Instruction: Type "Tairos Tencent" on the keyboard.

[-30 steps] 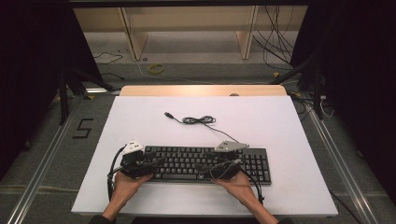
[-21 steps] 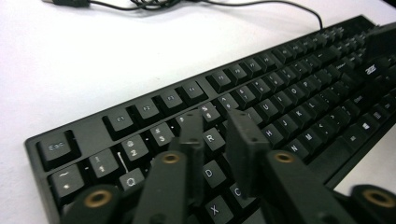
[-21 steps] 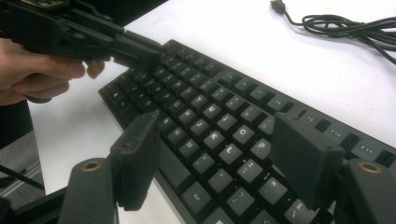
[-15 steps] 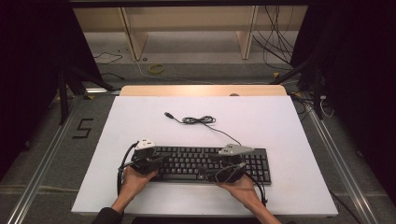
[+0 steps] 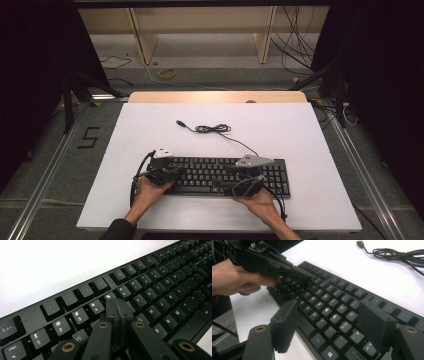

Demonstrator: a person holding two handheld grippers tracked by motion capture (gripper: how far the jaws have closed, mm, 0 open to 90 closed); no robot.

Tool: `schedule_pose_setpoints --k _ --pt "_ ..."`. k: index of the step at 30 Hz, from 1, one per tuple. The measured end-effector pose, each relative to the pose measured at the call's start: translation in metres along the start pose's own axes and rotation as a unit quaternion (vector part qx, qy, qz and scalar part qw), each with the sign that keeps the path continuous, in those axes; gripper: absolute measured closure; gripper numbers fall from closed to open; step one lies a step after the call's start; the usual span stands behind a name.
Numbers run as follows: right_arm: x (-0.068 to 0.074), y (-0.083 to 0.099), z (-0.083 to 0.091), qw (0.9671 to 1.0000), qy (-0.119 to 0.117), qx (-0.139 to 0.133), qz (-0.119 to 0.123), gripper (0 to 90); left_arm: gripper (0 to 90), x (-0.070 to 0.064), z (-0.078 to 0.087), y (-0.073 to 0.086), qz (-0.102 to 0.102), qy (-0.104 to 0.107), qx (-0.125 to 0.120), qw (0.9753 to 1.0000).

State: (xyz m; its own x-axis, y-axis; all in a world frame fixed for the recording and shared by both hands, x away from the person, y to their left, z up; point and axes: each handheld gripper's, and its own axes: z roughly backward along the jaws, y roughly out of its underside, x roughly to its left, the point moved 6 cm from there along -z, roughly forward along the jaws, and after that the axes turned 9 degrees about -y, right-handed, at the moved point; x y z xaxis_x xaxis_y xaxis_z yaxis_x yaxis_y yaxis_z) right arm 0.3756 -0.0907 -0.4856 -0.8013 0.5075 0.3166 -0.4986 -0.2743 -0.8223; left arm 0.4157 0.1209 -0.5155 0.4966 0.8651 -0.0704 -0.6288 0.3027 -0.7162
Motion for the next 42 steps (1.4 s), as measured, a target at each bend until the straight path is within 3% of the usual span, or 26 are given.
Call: schedule_pose_setpoints --k 9,14,21,28,42 --pt "-0.001 -0.001 0.001 1.0000 0.003 -0.001 0.002 33.4 89.2 -0.002 -0.001 0.003 -0.015 -0.010 0.012 0.9998" --pt "-0.002 -0.001 0.000 1.0000 0.005 -0.001 0.002 33.5 88.7 -0.002 0.002 0.001 -0.006 -0.008 0.002 0.9999" --pt "-0.004 -0.005 -0.002 1.0000 0.008 -0.002 0.000 34.3 72.4 0.002 0.015 -0.005 0.011 0.005 -0.021 0.9997" --pt "-0.009 -0.008 -0.008 0.9999 0.015 0.005 -0.003 39.3 54.5 0.009 0.028 -0.003 0.041 0.028 -0.041 0.9979" --pt "-0.017 -0.016 -0.023 0.9995 0.020 0.021 -0.010 58.5 31.9 0.015 0.045 0.003 0.053 0.036 -0.076 0.9950"
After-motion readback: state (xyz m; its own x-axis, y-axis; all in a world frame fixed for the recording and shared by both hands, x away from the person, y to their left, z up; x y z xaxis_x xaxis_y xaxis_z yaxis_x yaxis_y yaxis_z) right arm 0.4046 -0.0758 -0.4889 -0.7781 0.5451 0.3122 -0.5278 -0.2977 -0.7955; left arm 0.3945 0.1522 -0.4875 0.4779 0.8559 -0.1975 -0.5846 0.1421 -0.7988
